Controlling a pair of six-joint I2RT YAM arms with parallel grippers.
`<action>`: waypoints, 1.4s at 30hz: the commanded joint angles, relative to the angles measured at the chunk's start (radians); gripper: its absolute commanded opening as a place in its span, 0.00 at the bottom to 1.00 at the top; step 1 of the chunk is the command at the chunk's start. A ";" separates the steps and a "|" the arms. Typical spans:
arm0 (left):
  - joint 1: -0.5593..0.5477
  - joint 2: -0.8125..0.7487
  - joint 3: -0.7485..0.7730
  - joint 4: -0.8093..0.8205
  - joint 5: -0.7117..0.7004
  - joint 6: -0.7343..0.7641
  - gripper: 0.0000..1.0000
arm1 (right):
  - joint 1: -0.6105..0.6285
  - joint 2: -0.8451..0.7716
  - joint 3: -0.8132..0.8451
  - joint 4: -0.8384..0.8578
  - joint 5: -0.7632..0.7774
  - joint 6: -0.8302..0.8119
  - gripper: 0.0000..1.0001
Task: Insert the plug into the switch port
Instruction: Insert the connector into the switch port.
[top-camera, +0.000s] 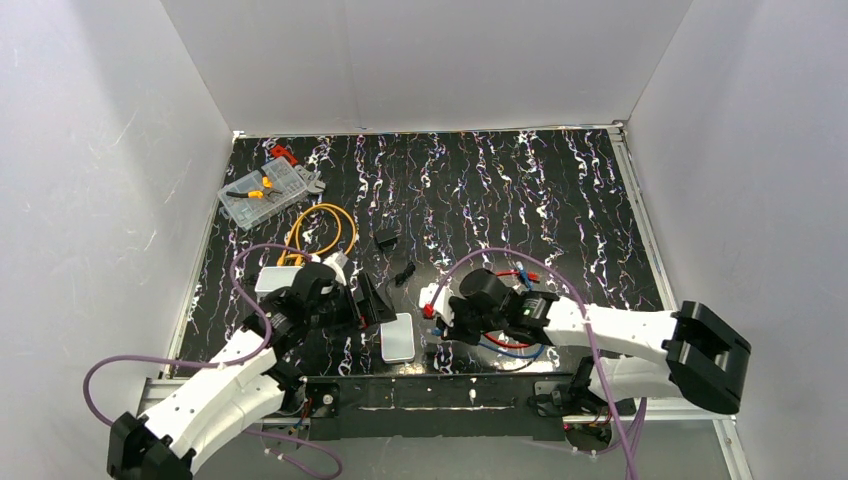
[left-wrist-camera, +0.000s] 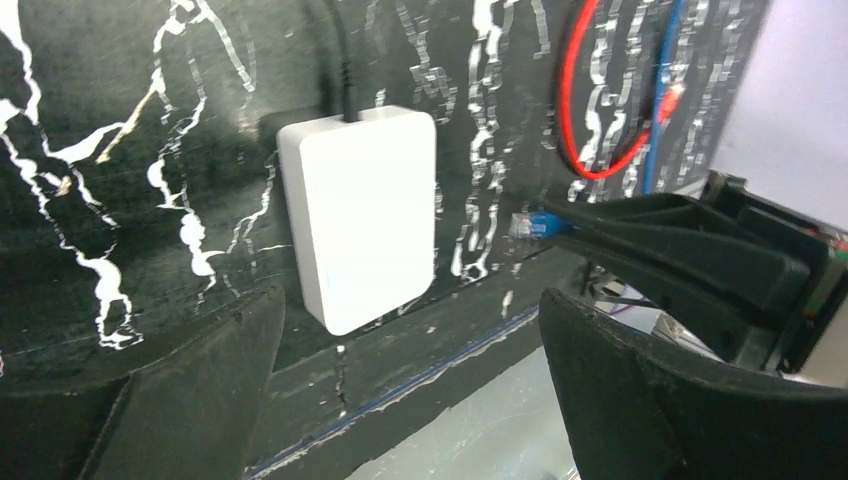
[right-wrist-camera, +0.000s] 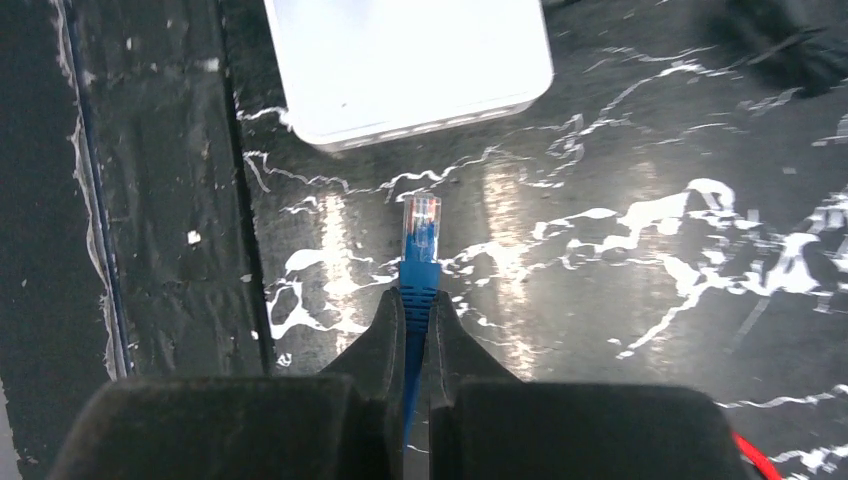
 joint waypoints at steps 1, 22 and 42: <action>-0.001 0.064 -0.042 0.026 0.004 -0.004 0.98 | 0.039 0.061 -0.002 0.027 -0.003 -0.004 0.01; -0.001 0.258 -0.109 0.180 0.117 0.027 0.98 | 0.093 0.239 0.019 0.173 -0.054 0.004 0.01; -0.001 0.365 -0.123 0.279 0.141 0.046 0.96 | 0.137 0.297 -0.006 0.318 -0.042 0.032 0.01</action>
